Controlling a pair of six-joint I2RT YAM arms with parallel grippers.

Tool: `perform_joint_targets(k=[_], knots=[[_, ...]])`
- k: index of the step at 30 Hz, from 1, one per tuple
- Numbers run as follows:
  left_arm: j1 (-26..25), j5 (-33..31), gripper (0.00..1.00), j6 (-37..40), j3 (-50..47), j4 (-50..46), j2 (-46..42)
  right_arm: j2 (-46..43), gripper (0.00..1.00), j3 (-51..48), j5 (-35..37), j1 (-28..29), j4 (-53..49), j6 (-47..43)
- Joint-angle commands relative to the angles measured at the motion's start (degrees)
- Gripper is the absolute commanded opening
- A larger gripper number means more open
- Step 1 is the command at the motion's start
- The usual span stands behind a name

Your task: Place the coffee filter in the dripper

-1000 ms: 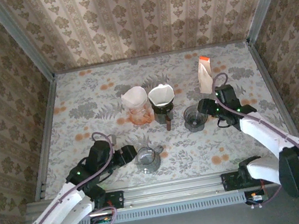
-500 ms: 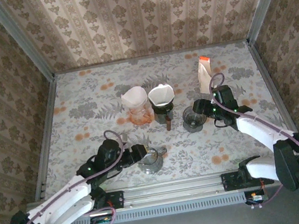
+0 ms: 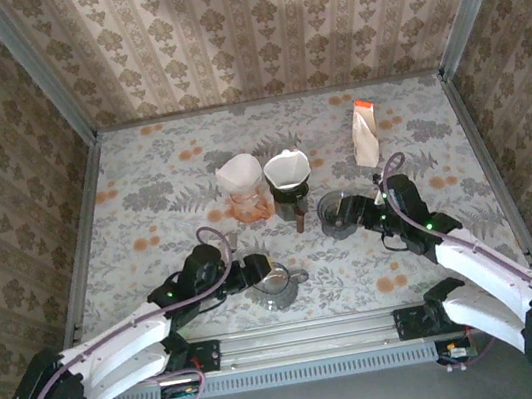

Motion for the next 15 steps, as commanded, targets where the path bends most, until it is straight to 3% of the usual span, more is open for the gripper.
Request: perform_joint_targets(k=[1, 9, 15], knots=[[-1.0, 1.7, 0.70, 0.3, 2.5, 3.6, 1.3, -0.8, 0.71, -0.9, 2.3, 2.8, -2.3, 3.0], [-0.4, -2.1, 0.75, 1.3, 2.2, -5.0, -6.6, -7.1, 0.69, -1.2, 14.0, 5.0, -13.0, -1.2], [2.6, -3.0, 0.77, 2.6, 2.6, -12.8, -14.0, -5.0, 0.50, -3.3, 13.5, 6.5, -7.9, -7.7]])
